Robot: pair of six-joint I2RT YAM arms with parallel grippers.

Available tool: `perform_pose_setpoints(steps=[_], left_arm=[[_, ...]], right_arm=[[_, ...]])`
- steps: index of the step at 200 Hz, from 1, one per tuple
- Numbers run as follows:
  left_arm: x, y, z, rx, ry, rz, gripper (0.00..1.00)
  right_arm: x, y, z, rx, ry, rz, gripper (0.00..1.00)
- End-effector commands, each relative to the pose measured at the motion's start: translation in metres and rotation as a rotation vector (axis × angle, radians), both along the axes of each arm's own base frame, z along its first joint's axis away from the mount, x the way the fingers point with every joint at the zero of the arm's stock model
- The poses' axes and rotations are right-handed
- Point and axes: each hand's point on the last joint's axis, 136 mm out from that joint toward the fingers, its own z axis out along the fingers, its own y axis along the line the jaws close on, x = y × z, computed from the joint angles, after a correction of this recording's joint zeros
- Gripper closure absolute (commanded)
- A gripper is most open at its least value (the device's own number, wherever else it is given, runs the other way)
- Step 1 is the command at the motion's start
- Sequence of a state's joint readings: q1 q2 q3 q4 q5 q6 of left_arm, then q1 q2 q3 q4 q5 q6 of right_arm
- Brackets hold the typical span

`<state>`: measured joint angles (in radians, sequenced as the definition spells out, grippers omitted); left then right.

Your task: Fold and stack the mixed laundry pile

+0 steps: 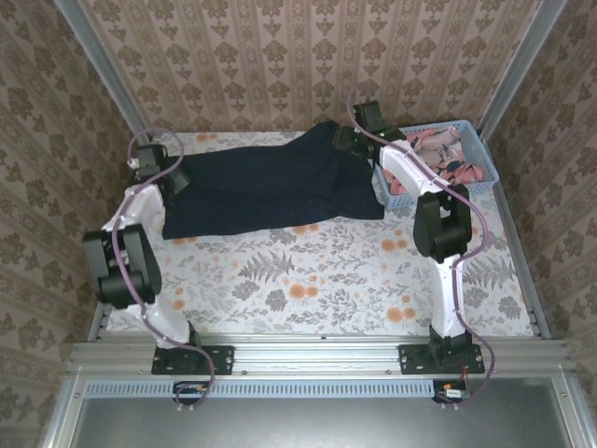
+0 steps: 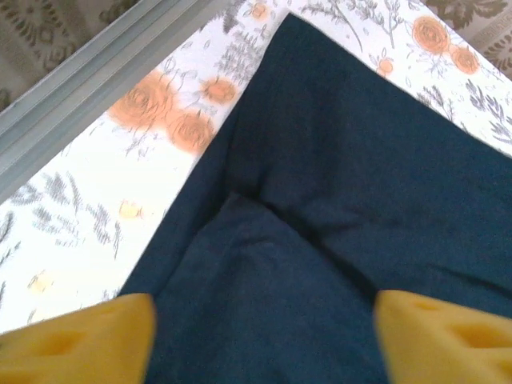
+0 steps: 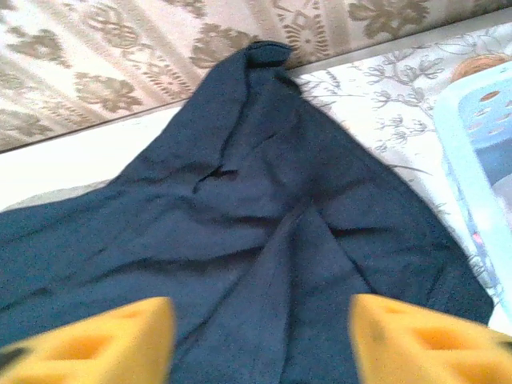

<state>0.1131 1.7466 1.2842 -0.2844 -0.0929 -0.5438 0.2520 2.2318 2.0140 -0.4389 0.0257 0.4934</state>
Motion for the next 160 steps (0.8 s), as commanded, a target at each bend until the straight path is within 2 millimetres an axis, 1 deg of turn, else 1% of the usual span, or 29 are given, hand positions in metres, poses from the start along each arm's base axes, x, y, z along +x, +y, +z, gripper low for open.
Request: perform_pose_setpoints(steps=[1,8,16,21,22,36,45,49,50,53,55,57,60,66,69,78,90,103,116,134,152,160], left_arm=[[0.001,-0.004,0.021,0.031,0.008,-0.082,0.0],[-0.003,-0.007,0.026,0.038,-0.008,-0.095,0.0],[-0.009,-0.011,0.032,0.036,-0.027,-0.109,0.0],[-0.014,-0.015,0.034,0.033,-0.033,-0.118,0.0],[-0.015,-0.015,0.035,0.034,-0.035,-0.12,0.0],[-0.029,-0.026,0.041,0.032,-0.053,-0.14,0.0],[-0.039,-0.036,0.04,0.019,-0.053,-0.152,0.0],[-0.043,-0.039,0.039,0.01,-0.052,-0.158,0.0],[-0.045,-0.041,0.038,0.008,-0.051,-0.16,0.0],[-0.048,-0.045,0.036,0.0,-0.05,-0.167,0.0],[-0.05,-0.047,0.034,-0.007,-0.048,-0.168,0.0],[-0.052,-0.049,0.033,-0.013,-0.049,-0.173,0.0],[-0.056,-0.053,0.03,-0.024,-0.048,-0.176,0.0],[-0.063,-0.06,0.025,-0.046,-0.045,-0.184,0.0],[-0.065,-0.064,0.022,-0.058,-0.045,-0.191,0.0],[-0.072,-0.075,0.012,-0.111,-0.046,-0.203,0.02],[-0.077,-0.086,0.001,-0.172,-0.051,-0.221,0.05],[-0.078,-0.092,-0.008,-0.209,-0.047,-0.235,0.08],[-0.074,-0.098,-0.018,-0.239,-0.038,-0.244,0.08],[-0.065,-0.101,-0.032,-0.267,-0.028,-0.241,0.09],[-0.058,-0.098,-0.049,-0.269,-0.002,-0.215,0.1],[-0.056,-0.097,-0.054,-0.267,0.002,-0.21,0.1]], right_arm=[[-0.008,-0.022,0.042,-0.062,-0.037,-0.024,0.14],[-0.017,-0.024,0.048,-0.074,-0.046,-0.013,0.14],[-0.03,-0.027,0.05,-0.082,-0.045,-0.001,0.14],[-0.04,-0.029,0.048,-0.089,-0.035,0.006,0.15],[-0.042,-0.03,0.05,-0.089,-0.039,0.007,0.15],[-0.073,-0.035,0.04,-0.11,0.001,0.032,0.16],[-0.094,-0.04,0.031,-0.123,0.031,0.044,0.17],[-0.103,-0.042,0.026,-0.125,0.043,0.047,0.18],[-0.108,-0.042,0.022,-0.128,0.053,0.052,0.18],[-0.113,-0.043,0.022,-0.127,0.057,0.055,0.19],[-0.12,-0.044,0.018,-0.129,0.069,0.061,0.19],[-0.122,-0.045,0.017,-0.13,0.071,0.061,0.19],[-0.131,-0.046,0.013,-0.128,0.084,0.064,0.2],[-0.145,-0.047,0.003,-0.125,0.108,0.069,0.23],[-0.15,-0.047,0.003,-0.119,0.11,0.074,0.24],[-0.166,-0.048,-0.009,-0.107,0.139,0.086,0.27],[-0.182,-0.046,-0.02,-0.088,0.16,0.105,0.3],[-0.191,-0.044,-0.031,-0.08,0.179,0.126,0.33],[-0.194,-0.043,-0.044,-0.087,0.199,0.148,0.37],[-0.192,-0.04,-0.057,-0.088,0.229,0.166,0.45],[-0.187,-0.039,-0.07,-0.096,0.242,0.168,0.46],[-0.184,-0.042,-0.076,-0.115,0.248,0.16,0.46]])
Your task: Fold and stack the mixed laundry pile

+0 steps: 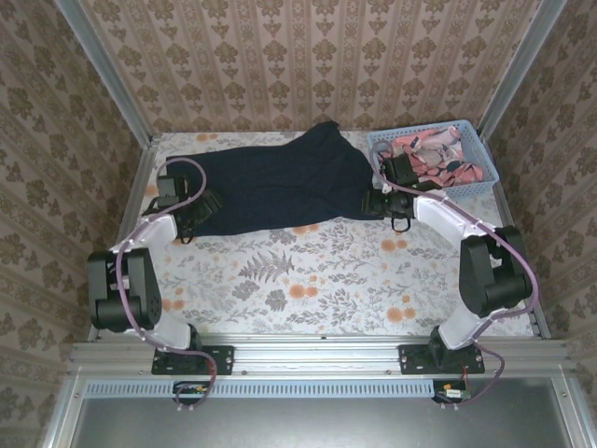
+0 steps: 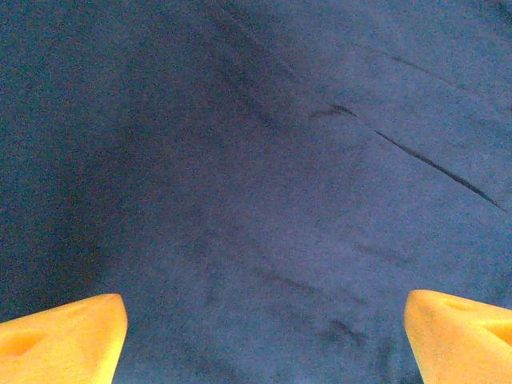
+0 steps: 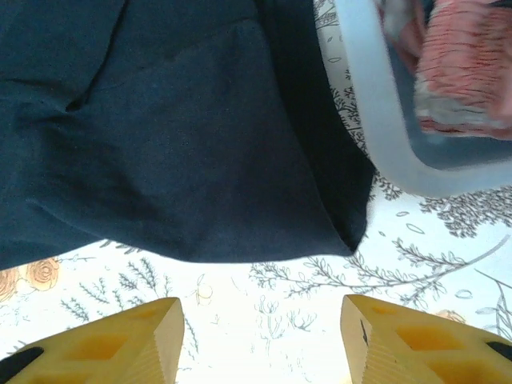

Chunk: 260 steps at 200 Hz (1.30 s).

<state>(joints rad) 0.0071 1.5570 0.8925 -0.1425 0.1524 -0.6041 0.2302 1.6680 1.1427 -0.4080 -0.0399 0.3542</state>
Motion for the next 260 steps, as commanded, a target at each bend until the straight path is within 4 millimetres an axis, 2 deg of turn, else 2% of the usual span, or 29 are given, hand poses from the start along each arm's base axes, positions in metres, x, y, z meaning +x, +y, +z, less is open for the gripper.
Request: perform_pose_setpoints(steps=[1,28,65,99,112,143,158,170,186,203,233,260], left_arm=[[0.017,-0.004,-0.002,-0.041,-0.039,0.018,0.1],[0.019,0.004,-0.016,-0.03,-0.022,0.05,0.1],[0.014,0.023,-0.038,0.004,0.031,0.094,0.09],[0.009,0.049,-0.055,0.028,0.077,0.155,0.09],[0.007,0.06,-0.061,0.042,0.098,0.175,0.09],[0.014,0.07,-0.067,-0.004,0.107,0.206,0.09],[0.019,0.068,-0.064,-0.01,0.107,0.193,0.09],[0.021,0.067,-0.063,-0.014,0.103,0.188,0.09],[0.021,0.067,-0.062,-0.012,0.102,0.184,0.09],[0.021,0.067,-0.062,-0.012,0.102,0.177,0.09],[0.023,0.064,-0.063,-0.027,0.108,0.167,0.09],[0.023,0.063,-0.064,-0.036,0.112,0.166,0.09]], right_arm=[[0.009,0.005,-0.011,-0.01,-0.006,0.032,0.46],[0.018,-0.005,-0.025,-0.087,0.016,0.023,0.42],[0.029,0.001,-0.042,-0.085,0.039,0.038,0.4],[0.032,-0.001,-0.041,-0.108,0.027,0.044,0.43],[0.033,-0.001,-0.038,-0.111,0.019,0.053,0.49],[0.031,0.005,-0.04,-0.088,0.036,0.076,0.79],[0.025,0.014,-0.044,-0.049,0.05,0.094,0.84],[0.019,0.02,-0.046,-0.026,0.058,0.104,0.83],[0.011,0.025,-0.049,0.018,0.067,0.109,0.69],[0.006,0.032,-0.051,0.065,0.069,0.116,0.62],[0.004,0.046,-0.053,0.152,0.087,0.127,0.62],[0.003,0.042,-0.045,0.15,0.073,0.105,0.63]])
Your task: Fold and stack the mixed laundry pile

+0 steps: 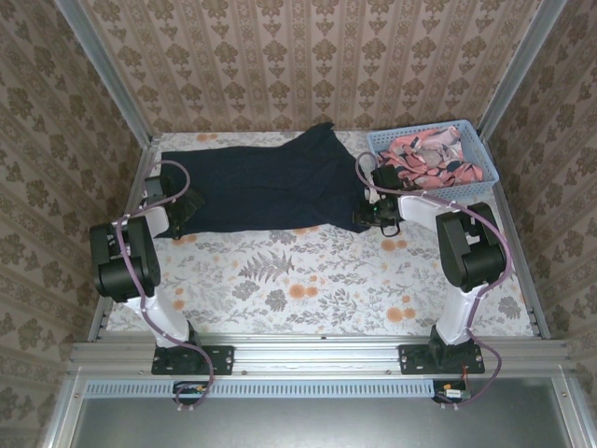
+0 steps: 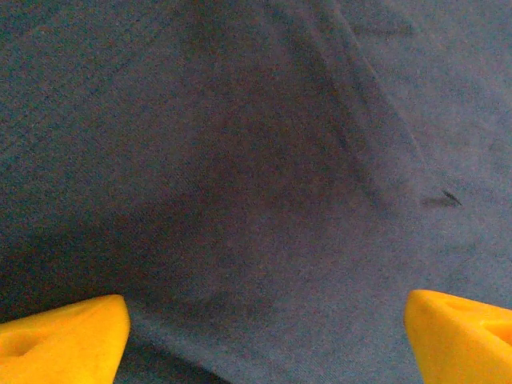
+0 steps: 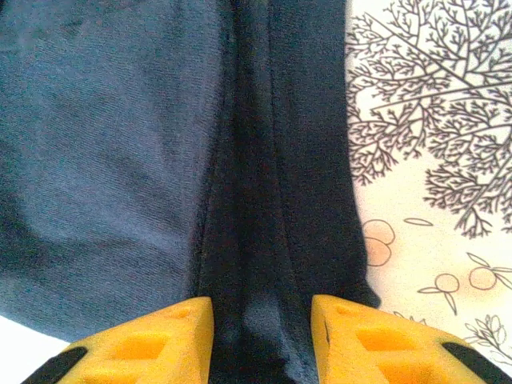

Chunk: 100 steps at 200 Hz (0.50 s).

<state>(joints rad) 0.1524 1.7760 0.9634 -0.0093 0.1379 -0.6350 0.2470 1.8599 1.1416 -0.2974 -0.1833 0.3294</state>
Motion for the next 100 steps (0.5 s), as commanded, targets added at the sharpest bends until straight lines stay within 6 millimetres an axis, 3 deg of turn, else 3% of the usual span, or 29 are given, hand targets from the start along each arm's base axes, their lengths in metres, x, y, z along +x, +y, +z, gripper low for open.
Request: perform_pose_setpoints(steps=[1,27,47,100], left_arm=[[-0.013,-0.003,-0.024,-0.035,0.093,-0.012,0.09],[-0.012,-0.003,-0.023,-0.028,0.1,-0.02,0.09],[-0.011,-0.003,-0.023,-0.031,0.102,-0.022,0.09],[-0.01,-0.004,-0.025,-0.041,0.103,-0.02,0.09]], right_arm=[[-0.002,0.008,0.018,0.059,-0.029,-0.009,0.63],[-0.005,0.003,0.039,0.039,-0.069,-0.009,0.63],[-0.008,0.008,0.043,0.063,-0.077,0.014,0.62],[-0.004,0.011,0.01,0.062,-0.027,0.019,0.63]])
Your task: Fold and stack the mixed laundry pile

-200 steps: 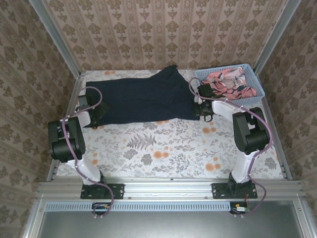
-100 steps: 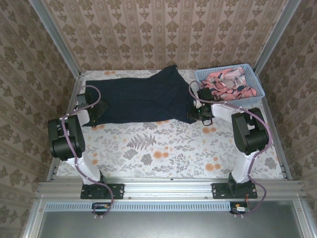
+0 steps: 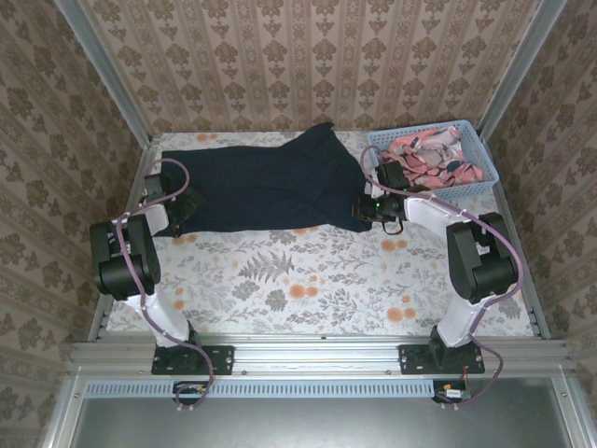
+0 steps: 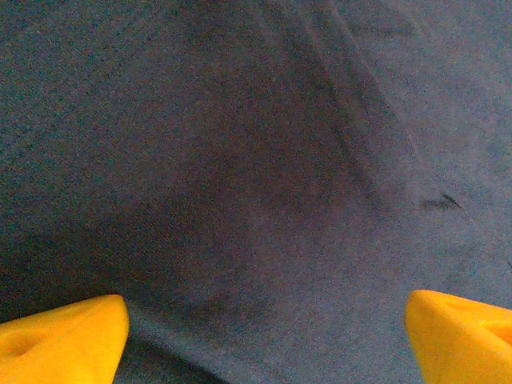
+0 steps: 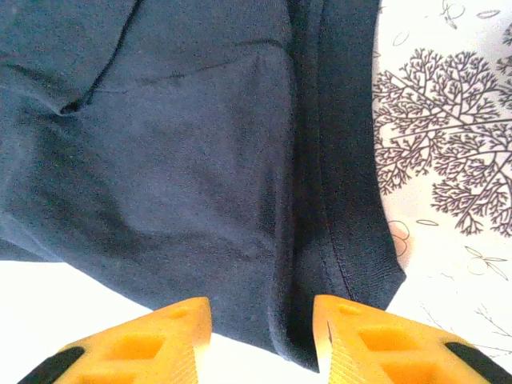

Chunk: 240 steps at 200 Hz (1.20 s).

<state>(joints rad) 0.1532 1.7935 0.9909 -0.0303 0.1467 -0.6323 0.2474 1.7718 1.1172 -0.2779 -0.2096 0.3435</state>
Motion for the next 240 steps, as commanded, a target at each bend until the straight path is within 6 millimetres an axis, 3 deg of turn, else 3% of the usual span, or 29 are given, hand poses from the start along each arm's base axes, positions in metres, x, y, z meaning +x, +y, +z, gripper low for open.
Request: perform_pose_setpoints(steps=[1,32,58,78,103,135,165,184,196,223,240], left_arm=[[-0.014,-0.003,-0.024,-0.034,0.094,-0.014,0.09],[-0.015,-0.002,-0.028,-0.029,0.107,-0.012,0.09],[-0.017,0.0,-0.034,-0.031,0.128,-0.002,0.09],[-0.018,0.003,-0.036,-0.036,0.139,0.007,0.09],[-0.017,0.004,-0.035,-0.038,0.141,0.007,0.09],[-0.017,0.005,-0.034,-0.033,0.144,0.006,0.09],[-0.017,0.002,-0.03,-0.043,0.143,-0.013,0.08],[-0.014,-0.008,-0.014,-0.076,0.117,-0.046,0.0],[-0.013,-0.014,0.004,-0.074,0.088,-0.063,0.0],[-0.016,-0.02,0.057,0.04,0.003,-0.088,0.0],[-0.016,-0.031,0.081,0.144,-0.033,-0.136,0.0]], right_arm=[[-0.004,0.007,-0.021,0.016,0.045,0.021,0.63],[-0.006,0.008,-0.028,0.022,0.061,0.02,0.76],[-0.008,-0.015,-0.025,-0.064,0.063,-0.04,1.0],[-0.01,-0.044,-0.017,-0.129,0.057,-0.104,1.0],[-0.01,-0.064,-0.004,-0.187,0.035,-0.131,1.0],[-0.005,-0.074,-0.005,-0.238,0.04,-0.17,1.0],[-0.006,-0.067,-0.011,-0.228,0.066,-0.149,0.97],[-0.011,-0.067,-0.006,-0.263,0.066,-0.136,0.71],[-0.013,-0.066,0.006,-0.273,0.04,-0.134,0.61],[-0.013,-0.052,0.037,-0.271,-0.035,-0.127,0.59],[-0.009,-0.029,0.044,-0.218,-0.055,-0.099,0.62]])
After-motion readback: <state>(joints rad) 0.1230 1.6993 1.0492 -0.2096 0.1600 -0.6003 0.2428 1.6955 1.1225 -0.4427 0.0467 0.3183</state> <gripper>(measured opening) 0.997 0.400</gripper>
